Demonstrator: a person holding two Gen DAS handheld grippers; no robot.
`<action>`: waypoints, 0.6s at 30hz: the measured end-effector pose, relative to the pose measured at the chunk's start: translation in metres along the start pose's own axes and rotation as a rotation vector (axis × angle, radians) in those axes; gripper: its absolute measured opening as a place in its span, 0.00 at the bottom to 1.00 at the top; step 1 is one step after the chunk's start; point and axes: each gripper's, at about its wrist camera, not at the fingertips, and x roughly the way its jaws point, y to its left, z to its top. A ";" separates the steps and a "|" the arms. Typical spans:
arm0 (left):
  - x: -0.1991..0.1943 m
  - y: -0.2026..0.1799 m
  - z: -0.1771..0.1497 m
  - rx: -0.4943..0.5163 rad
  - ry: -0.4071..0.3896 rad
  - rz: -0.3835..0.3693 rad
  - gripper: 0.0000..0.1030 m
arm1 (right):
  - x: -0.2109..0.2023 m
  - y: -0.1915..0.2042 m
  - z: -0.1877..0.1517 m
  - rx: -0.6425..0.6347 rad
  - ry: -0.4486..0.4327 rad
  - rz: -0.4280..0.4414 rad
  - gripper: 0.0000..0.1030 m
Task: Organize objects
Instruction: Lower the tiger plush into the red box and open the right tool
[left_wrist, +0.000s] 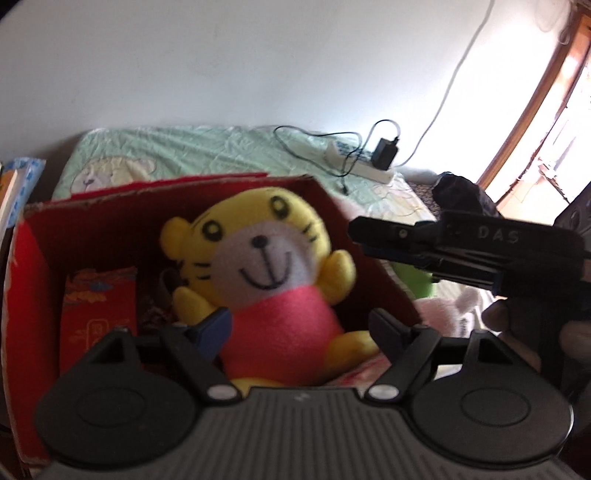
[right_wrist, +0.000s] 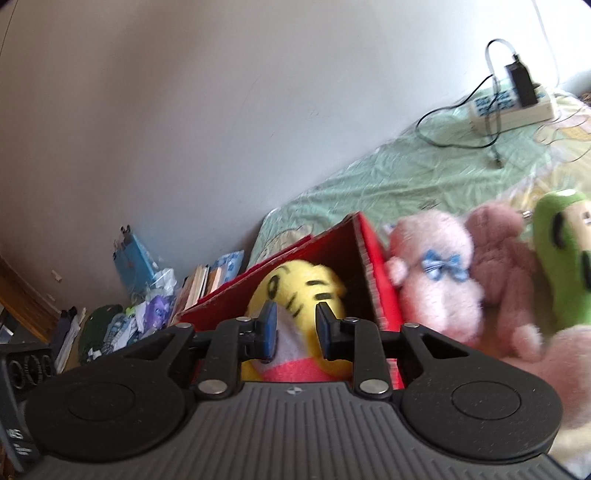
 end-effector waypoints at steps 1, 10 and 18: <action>-0.002 -0.007 0.001 0.016 -0.006 0.000 0.80 | -0.006 -0.003 0.000 0.001 -0.010 -0.010 0.26; -0.006 -0.067 -0.004 0.134 -0.019 0.009 0.86 | -0.042 -0.039 -0.012 0.056 -0.030 -0.089 0.27; 0.013 -0.113 -0.006 0.166 0.015 -0.062 0.87 | -0.076 -0.072 -0.009 0.069 -0.042 -0.138 0.33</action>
